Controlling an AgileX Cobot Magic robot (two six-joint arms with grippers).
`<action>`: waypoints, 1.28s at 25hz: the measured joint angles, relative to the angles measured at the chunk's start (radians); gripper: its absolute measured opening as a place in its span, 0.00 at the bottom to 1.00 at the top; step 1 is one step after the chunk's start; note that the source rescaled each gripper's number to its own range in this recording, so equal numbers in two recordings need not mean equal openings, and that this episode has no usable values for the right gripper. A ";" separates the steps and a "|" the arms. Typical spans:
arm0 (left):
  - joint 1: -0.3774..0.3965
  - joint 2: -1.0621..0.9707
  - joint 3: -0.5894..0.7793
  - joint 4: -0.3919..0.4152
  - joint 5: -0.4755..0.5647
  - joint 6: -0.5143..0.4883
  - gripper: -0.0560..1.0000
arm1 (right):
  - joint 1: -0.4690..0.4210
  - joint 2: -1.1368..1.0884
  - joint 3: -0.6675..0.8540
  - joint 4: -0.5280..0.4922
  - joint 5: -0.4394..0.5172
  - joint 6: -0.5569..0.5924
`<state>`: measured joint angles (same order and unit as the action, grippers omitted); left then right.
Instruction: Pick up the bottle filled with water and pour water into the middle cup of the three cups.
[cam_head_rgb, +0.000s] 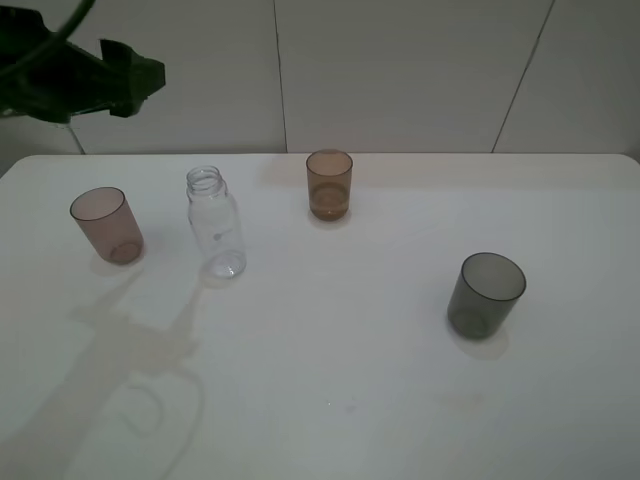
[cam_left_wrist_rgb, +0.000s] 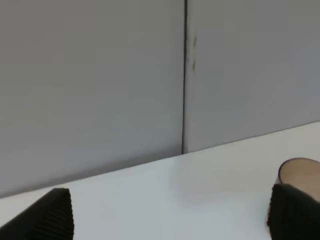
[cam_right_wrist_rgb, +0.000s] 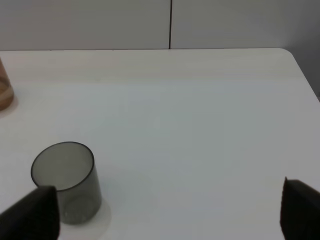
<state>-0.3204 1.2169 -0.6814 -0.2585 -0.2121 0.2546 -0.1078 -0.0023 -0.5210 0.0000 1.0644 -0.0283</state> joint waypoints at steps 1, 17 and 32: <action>0.029 -0.037 -0.009 -0.001 0.079 0.000 1.00 | 0.000 0.000 0.000 0.000 0.000 0.000; 0.275 -0.620 -0.118 0.087 0.807 -0.136 1.00 | 0.000 0.000 0.000 0.000 0.000 0.000; 0.275 -0.873 -0.032 0.203 1.284 -0.140 1.00 | 0.000 0.000 0.000 0.000 0.000 0.000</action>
<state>-0.0454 0.3440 -0.7138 -0.0559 1.0715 0.1141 -0.1078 -0.0023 -0.5210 0.0000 1.0644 -0.0283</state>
